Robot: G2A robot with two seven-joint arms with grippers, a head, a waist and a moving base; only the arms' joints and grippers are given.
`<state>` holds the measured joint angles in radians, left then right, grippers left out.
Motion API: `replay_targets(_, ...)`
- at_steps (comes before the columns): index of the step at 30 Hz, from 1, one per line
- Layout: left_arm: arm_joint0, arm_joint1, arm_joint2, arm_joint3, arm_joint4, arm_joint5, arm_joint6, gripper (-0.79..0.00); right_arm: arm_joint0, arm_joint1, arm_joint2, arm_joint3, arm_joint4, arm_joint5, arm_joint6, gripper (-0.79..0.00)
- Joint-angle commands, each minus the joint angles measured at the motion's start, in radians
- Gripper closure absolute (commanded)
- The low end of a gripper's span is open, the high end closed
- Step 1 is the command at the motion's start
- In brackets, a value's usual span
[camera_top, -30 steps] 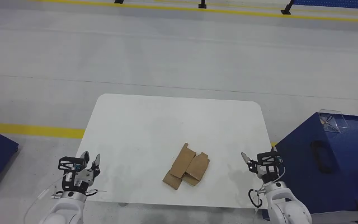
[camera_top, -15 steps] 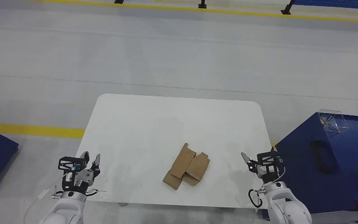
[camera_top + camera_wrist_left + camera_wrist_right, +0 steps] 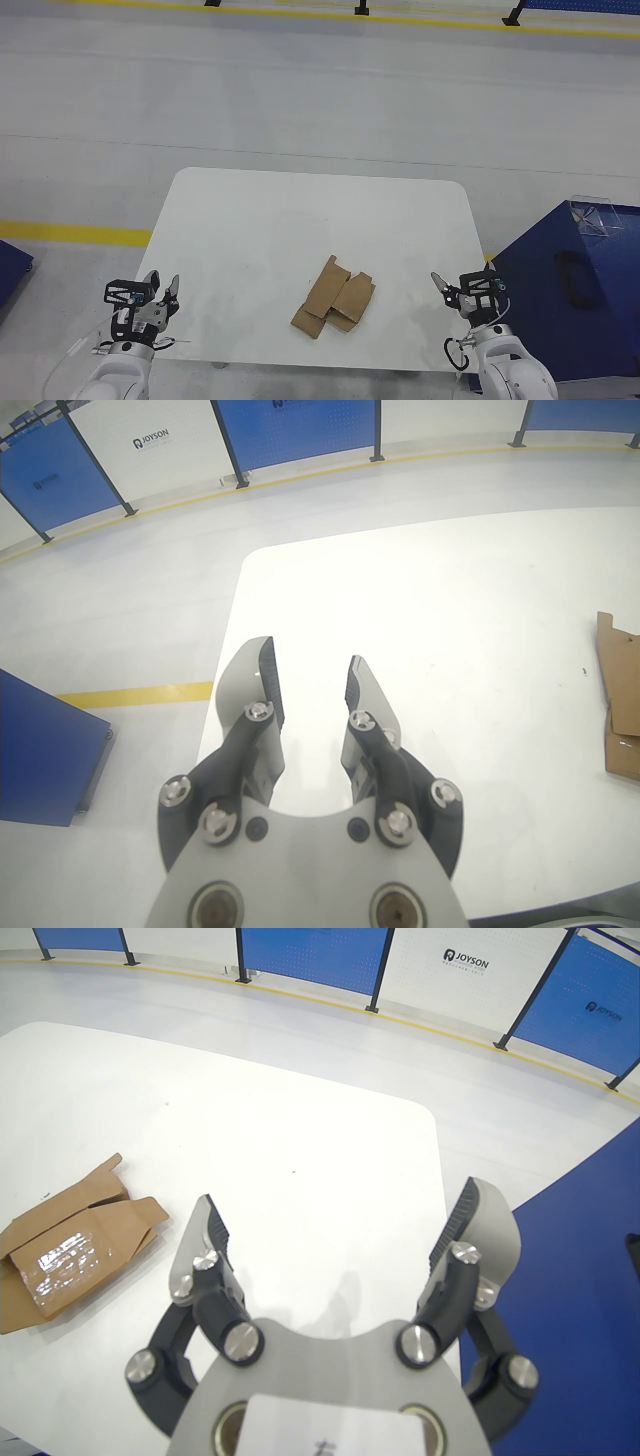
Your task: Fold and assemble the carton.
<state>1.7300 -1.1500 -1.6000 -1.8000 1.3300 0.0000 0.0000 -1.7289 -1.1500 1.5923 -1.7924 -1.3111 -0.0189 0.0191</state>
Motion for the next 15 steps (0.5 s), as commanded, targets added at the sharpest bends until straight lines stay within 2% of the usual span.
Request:
replay_targets(1, 0.0, 0.0, 0.0, 0.0, 0.0, 0.0, 0.0, -0.785, 0.015, 0.005, 0.023, 0.018, 0.205, -0.214, 0.149, -0.785)
replay_targets(5, 0.0, 0.0, 0.0, 0.0, 0.0, 0.0, 0.0, -0.785, 0.047, 0.021, 0.088, 0.132, 0.634, -0.546, 0.37, -0.785)
replay_targets(7, 0.0, 0.0, 0.0, 0.0, 0.0, 0.0, 0.0, -0.785, 0.087, 0.033, 0.089, 0.189, 0.872, -0.654, 0.572, -0.785)
replay_targets(8, 0.0, 0.0, 0.0, 0.0, 0.0, 0.0, 0.0, -0.785, 0.119, 0.041, 0.086, 0.22, 0.999, -0.675, 0.688, -0.785)
replay_targets(10, 0.0, 0.0, 0.0, 0.0, 0.0, 0.0, 0.0, -0.785, 0.196, 0.057, 0.071, 0.289, 1.197, -0.683, 0.92, -0.785)
replay_targets(12, 0.0, 0.0, 0.0, 0.0, 0.0, 0.0, 0.0, -0.785, 0.281, 0.066, 0.041, 0.387, 1.4, -0.652, 1.099, -0.785)
replay_targets(15, 0.0, 0.0, 0.0, 0.0, 0.0, 0.0, 0.0, -0.785, 0.421, 0.077, -0.043, 0.518, 1.605, -0.495, 1.287, -0.785)
